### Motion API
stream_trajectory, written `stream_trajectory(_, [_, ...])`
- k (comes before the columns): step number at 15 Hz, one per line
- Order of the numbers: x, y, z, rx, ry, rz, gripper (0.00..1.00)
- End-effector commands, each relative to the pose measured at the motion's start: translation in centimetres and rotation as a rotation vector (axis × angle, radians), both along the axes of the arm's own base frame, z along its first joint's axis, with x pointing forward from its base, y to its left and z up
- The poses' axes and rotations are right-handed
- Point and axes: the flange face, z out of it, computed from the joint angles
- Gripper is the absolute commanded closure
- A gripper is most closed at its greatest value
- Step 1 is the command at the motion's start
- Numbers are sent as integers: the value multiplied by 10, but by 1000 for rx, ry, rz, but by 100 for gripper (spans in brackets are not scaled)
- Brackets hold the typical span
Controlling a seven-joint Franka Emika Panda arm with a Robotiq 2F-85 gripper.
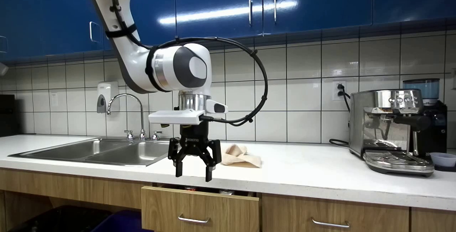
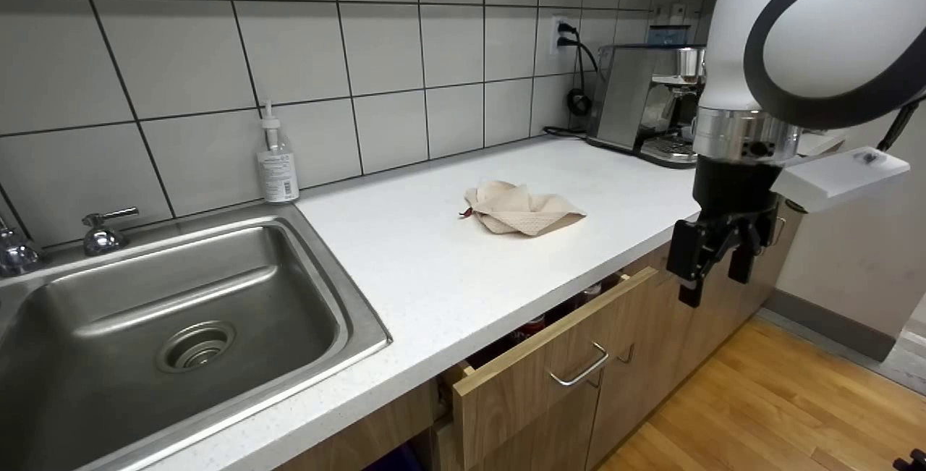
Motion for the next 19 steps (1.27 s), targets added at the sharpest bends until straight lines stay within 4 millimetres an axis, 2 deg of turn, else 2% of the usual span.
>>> stream_trajectory(1, [-12,-1,26,-23,-32,8,0])
stream_trajectory(7, [-10,-3,44,-26,-87,10,0])
stream_trajectory(8, [-3,0,36,-14,-76,12,0])
stream_trajectory(19, [-3,0,33,-13,-72,11,0])
